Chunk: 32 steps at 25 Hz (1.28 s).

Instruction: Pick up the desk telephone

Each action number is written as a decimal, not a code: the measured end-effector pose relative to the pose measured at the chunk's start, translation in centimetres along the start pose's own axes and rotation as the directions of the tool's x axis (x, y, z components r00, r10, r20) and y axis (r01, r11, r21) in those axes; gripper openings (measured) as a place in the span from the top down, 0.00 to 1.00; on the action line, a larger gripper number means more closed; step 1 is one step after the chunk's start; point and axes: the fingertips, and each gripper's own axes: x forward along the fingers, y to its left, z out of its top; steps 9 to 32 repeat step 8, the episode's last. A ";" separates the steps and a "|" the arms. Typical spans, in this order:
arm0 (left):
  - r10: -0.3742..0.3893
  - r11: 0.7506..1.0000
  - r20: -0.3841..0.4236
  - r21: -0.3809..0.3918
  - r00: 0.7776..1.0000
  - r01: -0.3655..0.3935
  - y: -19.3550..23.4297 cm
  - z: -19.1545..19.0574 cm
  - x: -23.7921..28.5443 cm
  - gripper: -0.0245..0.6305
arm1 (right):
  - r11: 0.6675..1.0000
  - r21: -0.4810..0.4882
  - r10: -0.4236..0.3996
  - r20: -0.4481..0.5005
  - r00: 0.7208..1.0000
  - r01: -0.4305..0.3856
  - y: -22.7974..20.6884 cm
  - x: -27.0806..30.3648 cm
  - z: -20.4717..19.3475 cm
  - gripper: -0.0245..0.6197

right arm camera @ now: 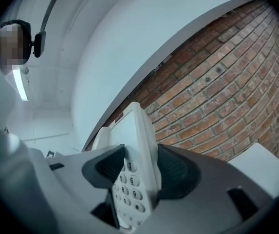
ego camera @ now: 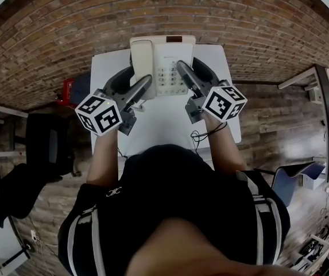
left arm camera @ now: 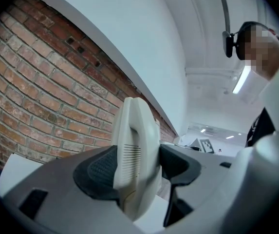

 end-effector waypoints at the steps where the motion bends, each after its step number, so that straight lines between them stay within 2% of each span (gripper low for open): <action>1: -0.003 1.000 -0.002 -0.005 1.000 0.003 0.0 -0.1 0.1 0.54 | 1.000 0.000 -0.002 0.001 1.000 0.002 -0.1 0.0 0.0 0.66; 32: -0.007 1.000 -0.012 -0.016 1.000 0.006 0.6 0.0 0.3 0.54 | 1.000 0.020 -0.012 0.003 1.000 0.012 -0.4 0.4 -0.2 0.66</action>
